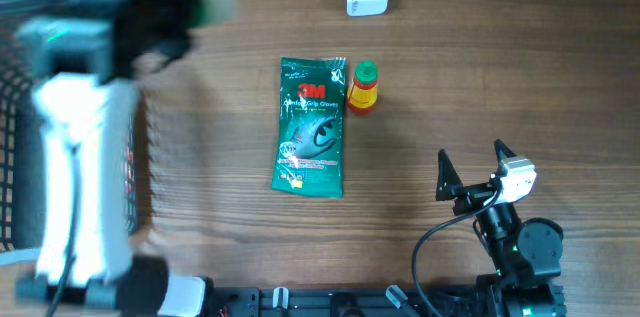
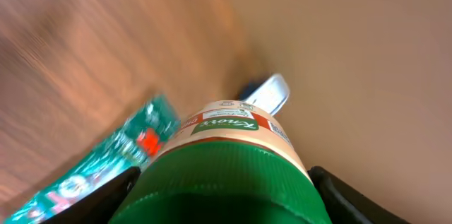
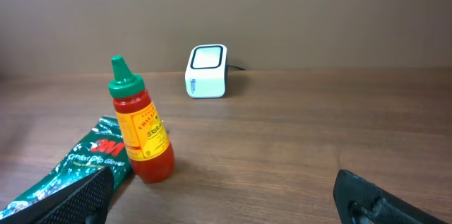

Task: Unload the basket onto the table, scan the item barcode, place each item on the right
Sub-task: 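Carry the jar out and set it below the sauce bottle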

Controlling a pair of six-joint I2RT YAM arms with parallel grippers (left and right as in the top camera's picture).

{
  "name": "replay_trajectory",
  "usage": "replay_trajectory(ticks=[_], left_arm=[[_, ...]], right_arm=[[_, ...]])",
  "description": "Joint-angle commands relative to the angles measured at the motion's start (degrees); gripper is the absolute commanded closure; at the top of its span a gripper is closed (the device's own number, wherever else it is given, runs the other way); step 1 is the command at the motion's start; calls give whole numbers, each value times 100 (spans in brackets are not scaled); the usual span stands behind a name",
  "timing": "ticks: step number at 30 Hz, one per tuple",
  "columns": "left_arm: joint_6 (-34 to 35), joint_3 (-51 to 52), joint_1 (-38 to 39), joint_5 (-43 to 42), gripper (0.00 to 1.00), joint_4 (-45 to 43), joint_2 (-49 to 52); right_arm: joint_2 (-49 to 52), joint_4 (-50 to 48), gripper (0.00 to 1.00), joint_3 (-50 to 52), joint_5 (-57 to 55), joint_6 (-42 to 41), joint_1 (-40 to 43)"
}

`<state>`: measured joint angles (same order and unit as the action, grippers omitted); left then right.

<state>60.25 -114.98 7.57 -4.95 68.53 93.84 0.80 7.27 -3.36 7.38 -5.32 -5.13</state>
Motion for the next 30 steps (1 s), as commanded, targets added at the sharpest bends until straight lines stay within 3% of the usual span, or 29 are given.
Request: replay_trajectory(ticks=[1,3,9,13,19,22,30], left_arm=[[-1311,-37,964,179,29,4,772],[-1818,-37,1410,181,30,181,1200],[-2509,-37,2131,273,33,741,1821],[-2553,-26,2461,774,33,1130,1982],[-2555,221,2933,813,34,1054,1998],[-2553,520,3191,1071,32,826,1998],[-2159,1950,3729,1211,30,-1032,1998]], right_arm=[[0,-26,0,-4,-96,-81,-17],[0,-26,0,-4,-96,-81,-17],[2,-26,0,-4,-96,-81,-17],[0,-26,1,-4,-96,-81,-17],[0,-26,0,-4,-96,-79,-17],[0,-26,0,-4,-96,-81,-17],[0,-26,0,-4,-96,-81,-17]])
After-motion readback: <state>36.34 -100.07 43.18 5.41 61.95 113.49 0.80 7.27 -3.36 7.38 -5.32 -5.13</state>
